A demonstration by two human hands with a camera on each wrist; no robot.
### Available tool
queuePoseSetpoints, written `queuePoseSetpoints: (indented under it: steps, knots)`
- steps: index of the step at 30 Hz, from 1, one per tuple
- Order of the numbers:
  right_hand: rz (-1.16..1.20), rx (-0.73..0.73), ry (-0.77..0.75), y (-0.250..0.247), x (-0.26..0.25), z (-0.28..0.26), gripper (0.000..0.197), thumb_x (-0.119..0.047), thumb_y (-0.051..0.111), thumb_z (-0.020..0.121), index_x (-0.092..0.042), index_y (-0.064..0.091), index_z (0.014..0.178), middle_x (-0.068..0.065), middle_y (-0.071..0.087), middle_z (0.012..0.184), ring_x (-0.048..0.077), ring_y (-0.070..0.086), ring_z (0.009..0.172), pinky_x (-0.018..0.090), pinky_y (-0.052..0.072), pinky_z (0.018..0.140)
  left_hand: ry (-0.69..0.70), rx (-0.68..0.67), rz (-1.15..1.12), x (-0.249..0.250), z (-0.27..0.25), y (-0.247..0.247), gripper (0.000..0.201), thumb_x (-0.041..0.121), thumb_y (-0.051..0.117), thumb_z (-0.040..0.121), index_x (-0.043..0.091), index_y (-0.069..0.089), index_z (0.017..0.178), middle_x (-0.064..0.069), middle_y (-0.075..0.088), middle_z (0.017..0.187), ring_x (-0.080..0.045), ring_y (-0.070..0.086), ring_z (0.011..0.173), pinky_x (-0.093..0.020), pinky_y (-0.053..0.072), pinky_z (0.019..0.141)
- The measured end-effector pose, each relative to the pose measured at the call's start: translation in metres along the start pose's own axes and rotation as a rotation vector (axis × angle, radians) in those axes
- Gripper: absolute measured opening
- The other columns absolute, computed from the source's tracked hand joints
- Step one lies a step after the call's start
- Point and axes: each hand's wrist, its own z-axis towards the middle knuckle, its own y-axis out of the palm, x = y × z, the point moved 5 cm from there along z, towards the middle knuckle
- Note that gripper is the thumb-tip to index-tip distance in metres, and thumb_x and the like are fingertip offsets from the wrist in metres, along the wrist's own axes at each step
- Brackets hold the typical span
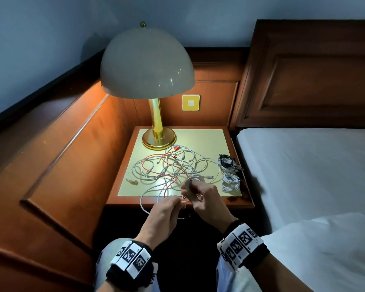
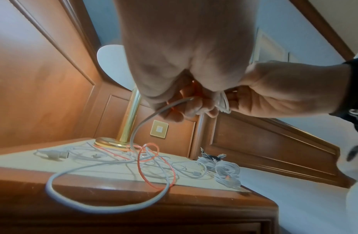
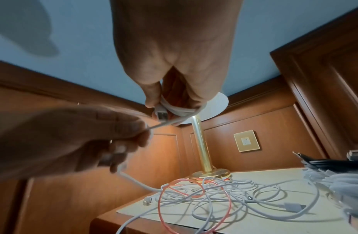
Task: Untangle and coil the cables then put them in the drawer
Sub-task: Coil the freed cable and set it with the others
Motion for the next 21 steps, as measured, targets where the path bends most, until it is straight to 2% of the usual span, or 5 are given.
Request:
queuePoseSetpoints:
  steps: [6, 9, 13, 17, 21]
  knots:
    - [-0.075, -0.169, 0.117, 0.000, 0.011, -0.001, 0.015, -0.017, 0.064, 0.096, -0.012, 0.057, 0.083, 0.001, 0.062, 0.081, 0.018, 0.058, 0.076, 0.033, 0.050, 0.071, 0.096, 0.015, 0.151, -0.009, 0.008, -0.017, 0.028, 0.037, 0.051, 0.102, 0.017, 0.066, 0.091, 0.007, 0.066, 0.085, -0.015, 0.055, 0.076, -0.032, 0.047, 0.070]
    - [-0.049, -0.298, 0.201, 0.001, 0.018, -0.001, 0.020, -0.021, 0.065, 0.096, -0.014, 0.056, 0.080, -0.006, 0.057, 0.072, 0.007, 0.050, 0.068, 0.023, 0.041, 0.066, 0.140, 0.033, 0.155, -0.005, 0.010, -0.019, 0.034, 0.043, 0.048, 0.102, 0.017, 0.067, 0.092, 0.009, 0.067, 0.087, -0.013, 0.051, 0.079, -0.021, 0.042, 0.075]
    - [0.049, -0.430, 0.259, 0.012, 0.028, -0.003, 0.013, -0.015, 0.065, 0.094, -0.003, 0.064, 0.087, 0.006, 0.064, 0.081, 0.008, 0.057, 0.077, 0.028, 0.044, 0.074, 0.148, 0.076, 0.131, 0.000, 0.017, -0.020, 0.034, 0.041, 0.050, 0.101, 0.015, 0.067, 0.089, 0.010, 0.066, 0.086, -0.007, 0.044, 0.081, -0.008, 0.033, 0.077]
    - [0.116, -0.418, 0.316, 0.014, 0.030, -0.006, 0.016, -0.014, 0.062, 0.095, -0.001, 0.066, 0.086, 0.016, 0.066, 0.083, 0.011, 0.058, 0.076, 0.028, 0.044, 0.075, 0.123, 0.078, 0.093, -0.004, 0.018, -0.018, 0.023, 0.035, 0.060, 0.096, 0.015, 0.067, 0.088, 0.011, 0.066, 0.086, -0.009, 0.048, 0.081, -0.006, 0.034, 0.077]
    - [0.137, -0.346, 0.337, 0.016, 0.032, -0.012, 0.021, -0.022, 0.061, 0.096, -0.004, 0.066, 0.084, -0.003, 0.064, 0.074, 0.008, 0.056, 0.069, 0.028, 0.043, 0.070, 0.061, 0.097, 0.033, -0.009, 0.018, -0.016, 0.023, 0.039, 0.065, 0.092, 0.016, 0.068, 0.087, 0.017, 0.065, 0.086, -0.008, 0.051, 0.083, -0.007, 0.038, 0.077]
